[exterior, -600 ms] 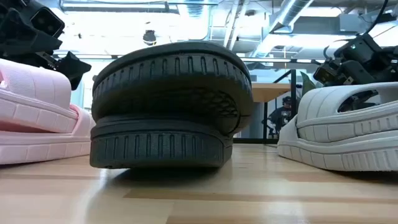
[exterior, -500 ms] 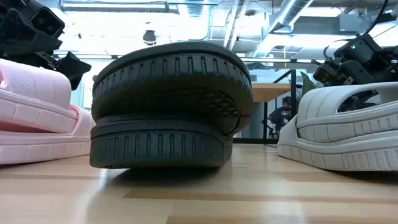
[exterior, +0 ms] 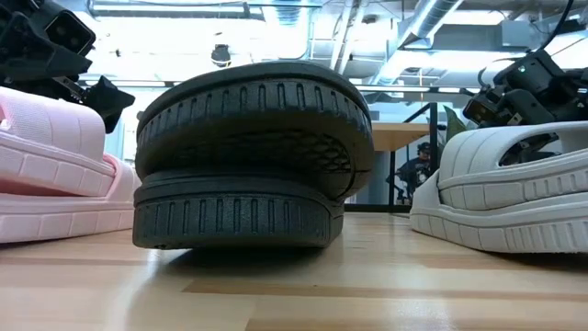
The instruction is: Pick and place slides into the shelf
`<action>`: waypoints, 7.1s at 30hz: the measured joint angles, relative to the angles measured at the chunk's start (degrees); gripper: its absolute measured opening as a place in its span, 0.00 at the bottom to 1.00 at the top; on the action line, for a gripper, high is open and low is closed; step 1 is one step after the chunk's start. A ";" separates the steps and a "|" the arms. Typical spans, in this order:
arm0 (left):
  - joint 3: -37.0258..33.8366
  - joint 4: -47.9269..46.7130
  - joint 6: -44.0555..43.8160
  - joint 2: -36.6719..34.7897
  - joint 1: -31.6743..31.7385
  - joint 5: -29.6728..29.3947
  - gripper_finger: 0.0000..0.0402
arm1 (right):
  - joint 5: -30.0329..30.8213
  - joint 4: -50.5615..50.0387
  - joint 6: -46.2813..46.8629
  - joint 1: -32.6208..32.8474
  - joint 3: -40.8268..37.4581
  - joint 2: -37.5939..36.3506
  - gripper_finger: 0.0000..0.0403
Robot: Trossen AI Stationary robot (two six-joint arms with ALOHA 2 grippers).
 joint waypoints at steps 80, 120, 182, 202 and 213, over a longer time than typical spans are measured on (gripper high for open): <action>0.02 13.07 -2.83 0.00 0.00 -52.40 0.71 | 3.01 9.72 -1.48 0.88 -0.04 0.02 0.00; 1.01 10.63 -7.13 0.03 -0.02 -42.05 0.71 | 12.49 32.23 31.27 12.65 0.05 -0.08 0.00; 54.09 -45.49 -11.30 15.12 -0.02 -21.04 0.71 | -12.03 -77.19 -10.05 -16.07 72.70 -20.73 0.00; 46.49 -47.89 -23.36 16.70 -1.80 -14.86 0.71 | -17.20 -68.86 21.50 -16.22 38.39 -41.61 0.00; 33.55 -34.74 -28.50 13.47 -9.03 -20.52 0.71 | -19.48 -71.78 21.99 -16.78 30.43 -42.44 0.00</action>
